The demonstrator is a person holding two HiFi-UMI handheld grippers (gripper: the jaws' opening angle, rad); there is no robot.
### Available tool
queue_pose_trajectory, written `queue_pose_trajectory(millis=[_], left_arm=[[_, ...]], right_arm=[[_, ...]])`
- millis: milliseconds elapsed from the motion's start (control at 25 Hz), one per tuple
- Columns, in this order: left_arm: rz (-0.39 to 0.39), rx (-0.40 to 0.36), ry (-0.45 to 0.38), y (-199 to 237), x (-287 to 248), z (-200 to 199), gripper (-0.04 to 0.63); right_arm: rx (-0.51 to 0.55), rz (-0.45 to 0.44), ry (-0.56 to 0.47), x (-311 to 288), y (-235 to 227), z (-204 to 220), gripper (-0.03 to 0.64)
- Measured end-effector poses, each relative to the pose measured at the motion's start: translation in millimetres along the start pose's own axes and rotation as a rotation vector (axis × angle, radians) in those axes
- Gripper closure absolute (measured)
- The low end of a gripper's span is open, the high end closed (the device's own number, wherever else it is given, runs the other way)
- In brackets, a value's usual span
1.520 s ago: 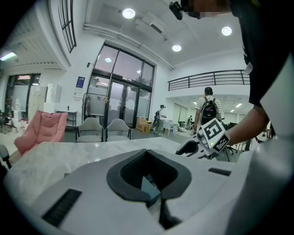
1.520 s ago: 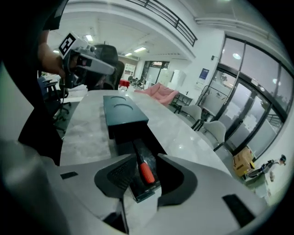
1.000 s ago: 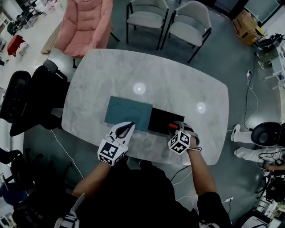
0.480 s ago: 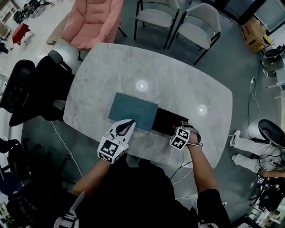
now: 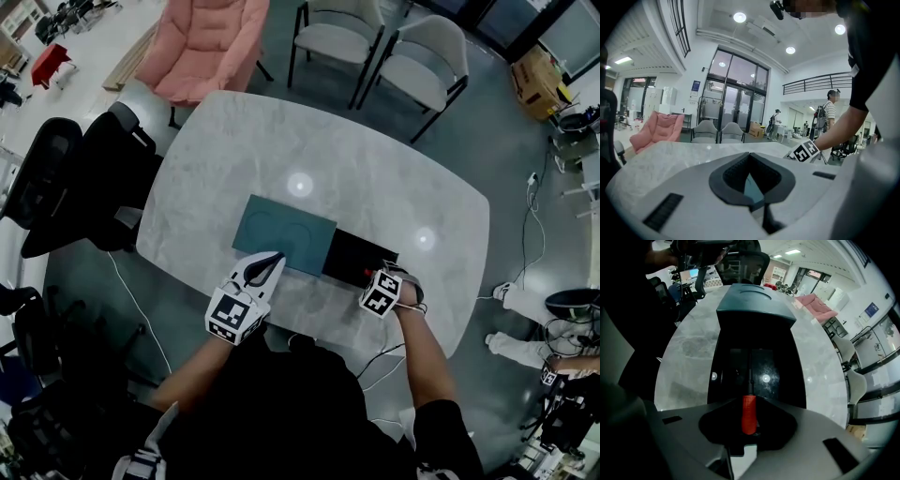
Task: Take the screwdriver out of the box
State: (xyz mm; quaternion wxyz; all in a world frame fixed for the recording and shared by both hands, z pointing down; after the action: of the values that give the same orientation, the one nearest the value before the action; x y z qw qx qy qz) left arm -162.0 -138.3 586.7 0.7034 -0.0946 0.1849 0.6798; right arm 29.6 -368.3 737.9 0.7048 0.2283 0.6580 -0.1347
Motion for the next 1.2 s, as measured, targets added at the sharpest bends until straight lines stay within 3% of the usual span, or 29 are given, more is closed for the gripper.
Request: queue_pose_trajectory(millis=[200, 600, 1200], left_arm=[[0.008, -0.007, -0.005, -2.9, 2.0, -1.1, 0.589], [0.055, -0.046, -0.029, -14.7, -0.2, -17.1, 0.589], [0.109, -0.102, -0.132, -31.6, -14.3, -66.2, 0.589]], right_arm=[[-0.055, 0.066, -0.059, 14.8, 5.5, 1.1, 0.508], [-0.269, 0.330, -0.300, 79.0, 9.8, 4.0, 0.506], [-0.791, 0.573, -0.929, 198.1, 21.7, 2.0, 0.506]])
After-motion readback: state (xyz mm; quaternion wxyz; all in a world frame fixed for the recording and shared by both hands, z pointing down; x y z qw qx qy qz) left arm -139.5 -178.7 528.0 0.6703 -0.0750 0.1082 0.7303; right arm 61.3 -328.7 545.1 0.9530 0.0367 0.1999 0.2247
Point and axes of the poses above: the fingertips, and each gripper's own axes: x backward along the fingers, y to its left, z out of its underside, the point moved 9 cm from there along x, backward along the fingers, and after that the axes turned 7 degrees about y, right-handed, at the moved point
